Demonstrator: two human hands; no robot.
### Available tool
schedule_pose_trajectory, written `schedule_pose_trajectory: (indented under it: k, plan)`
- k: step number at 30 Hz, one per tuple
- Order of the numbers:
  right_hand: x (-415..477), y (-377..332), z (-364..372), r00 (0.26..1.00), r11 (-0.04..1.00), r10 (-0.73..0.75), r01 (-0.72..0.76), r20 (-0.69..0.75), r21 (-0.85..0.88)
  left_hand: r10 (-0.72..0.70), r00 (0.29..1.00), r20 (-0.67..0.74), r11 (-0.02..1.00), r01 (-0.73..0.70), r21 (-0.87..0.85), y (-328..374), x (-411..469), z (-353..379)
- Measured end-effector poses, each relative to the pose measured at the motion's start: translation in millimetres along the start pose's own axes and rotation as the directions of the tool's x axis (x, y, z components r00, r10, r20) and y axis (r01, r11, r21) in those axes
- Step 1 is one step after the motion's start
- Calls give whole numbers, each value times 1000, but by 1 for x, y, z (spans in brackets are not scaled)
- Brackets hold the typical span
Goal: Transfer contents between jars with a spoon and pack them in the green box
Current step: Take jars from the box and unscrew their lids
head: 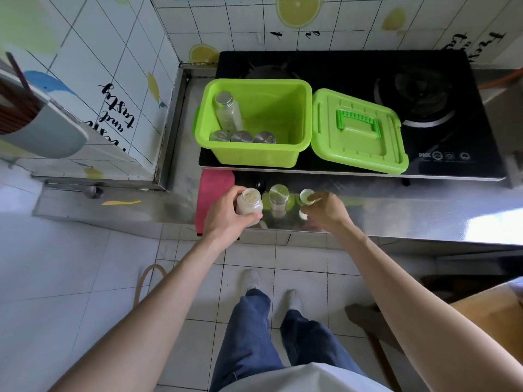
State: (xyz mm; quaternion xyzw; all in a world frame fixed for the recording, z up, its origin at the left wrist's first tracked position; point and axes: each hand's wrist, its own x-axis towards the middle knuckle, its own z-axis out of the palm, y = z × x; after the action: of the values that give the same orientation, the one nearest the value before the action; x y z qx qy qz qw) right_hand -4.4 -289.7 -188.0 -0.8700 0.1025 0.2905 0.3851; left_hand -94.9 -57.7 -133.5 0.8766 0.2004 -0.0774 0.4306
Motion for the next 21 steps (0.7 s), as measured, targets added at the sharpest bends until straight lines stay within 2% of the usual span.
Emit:
schedule_pose_trajectory:
  k: [3, 6, 12, 16, 21]
  plan:
    - [-1, -15, 9, 981, 974, -193, 191, -2, -120, -1, 1000, -2, 1000, 1, -4, -2, -1, -1]
    - [-1, -28, 23, 956, 935, -293, 288, 6, -207, 7, 1000, -3, 1000, -7, -5, -5, -2, -2]
    - [2, -43, 37, 932, 880, -361, 324, -45, -346, 13, 1000, 10, 1000, -14, 10, -4, 2, -5]
    - [-2, -42, 34, 917, 867, -393, 344, -70, -360, 17, 1000, 21, 1000, -17, 5, -2, 9, -2]
    - [-14, -34, 19, 892, 882, -413, 342, -182, -325, 20, 999, 47, 999, -22, 40, 2, 23, 8]
